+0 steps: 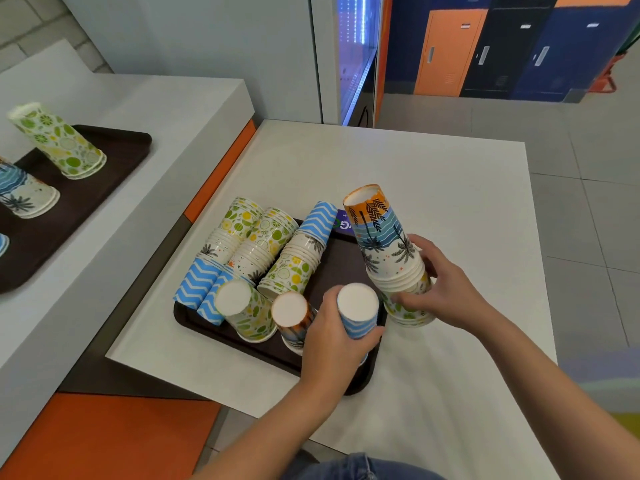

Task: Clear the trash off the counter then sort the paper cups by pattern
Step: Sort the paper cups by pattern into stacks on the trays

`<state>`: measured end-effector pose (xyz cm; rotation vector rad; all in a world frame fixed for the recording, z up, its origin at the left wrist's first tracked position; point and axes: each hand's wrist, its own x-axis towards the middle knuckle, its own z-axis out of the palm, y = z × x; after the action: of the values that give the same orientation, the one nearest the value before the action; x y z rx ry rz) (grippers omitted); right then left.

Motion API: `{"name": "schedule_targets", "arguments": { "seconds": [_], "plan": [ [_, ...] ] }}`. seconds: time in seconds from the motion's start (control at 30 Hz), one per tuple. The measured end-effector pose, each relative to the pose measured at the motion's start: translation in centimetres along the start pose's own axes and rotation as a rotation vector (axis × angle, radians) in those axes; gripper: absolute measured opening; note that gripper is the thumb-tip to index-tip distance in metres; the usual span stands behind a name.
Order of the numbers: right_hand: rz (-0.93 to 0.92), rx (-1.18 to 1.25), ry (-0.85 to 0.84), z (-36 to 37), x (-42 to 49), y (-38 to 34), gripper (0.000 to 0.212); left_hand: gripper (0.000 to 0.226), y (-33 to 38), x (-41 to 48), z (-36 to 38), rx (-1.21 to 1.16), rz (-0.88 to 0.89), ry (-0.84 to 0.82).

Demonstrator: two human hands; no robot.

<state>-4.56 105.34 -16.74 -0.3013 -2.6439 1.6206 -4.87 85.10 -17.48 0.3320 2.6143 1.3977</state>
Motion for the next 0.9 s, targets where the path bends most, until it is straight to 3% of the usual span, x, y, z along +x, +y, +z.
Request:
{"name": "schedule_targets", "arguments": {
  "seconds": [0.23, 0.43, 0.53, 0.67, 0.77, 0.83, 0.9],
  "plan": [
    [-0.003, -0.001, -0.010, 0.6, -0.2, 0.0, 0.088, 0.076, -2.5, -0.3, 0.9, 0.007, 0.024, -0.052],
    [-0.005, 0.008, -0.041, 1.2, -0.1, -0.3, 0.088, 0.106, -4.2, -0.3, 1.7, 0.022, -0.082, -0.188],
    [-0.028, 0.007, -0.026, 1.4, 0.1, -0.5, 0.088, 0.119, -3.7, -0.1, 1.7, 0.010, -0.032, -0.212],
    [-0.016, 0.018, -0.007, 1.5, 0.5, -0.7, 0.103, 0.104, 0.2, 0.6, -0.2, -0.234, 0.117, 0.038],
    [-0.022, 0.022, 0.001, 1.4, 0.9, -1.5, 0.114, 0.100, 4.4, 2.7, -2.8, -0.453, 0.121, 0.266],
    [-0.049, 0.016, -0.001, 1.6, 1.2, -2.5, 0.116, 0.103, 6.6, 5.1, -4.7, -0.519, 0.003, 0.275],
    [-0.078, -0.001, -0.009, 1.9, 1.5, -3.7, 0.119, 0.087, 7.5, 7.2, -6.1, -0.516, -0.066, 0.189]
  ]
}}
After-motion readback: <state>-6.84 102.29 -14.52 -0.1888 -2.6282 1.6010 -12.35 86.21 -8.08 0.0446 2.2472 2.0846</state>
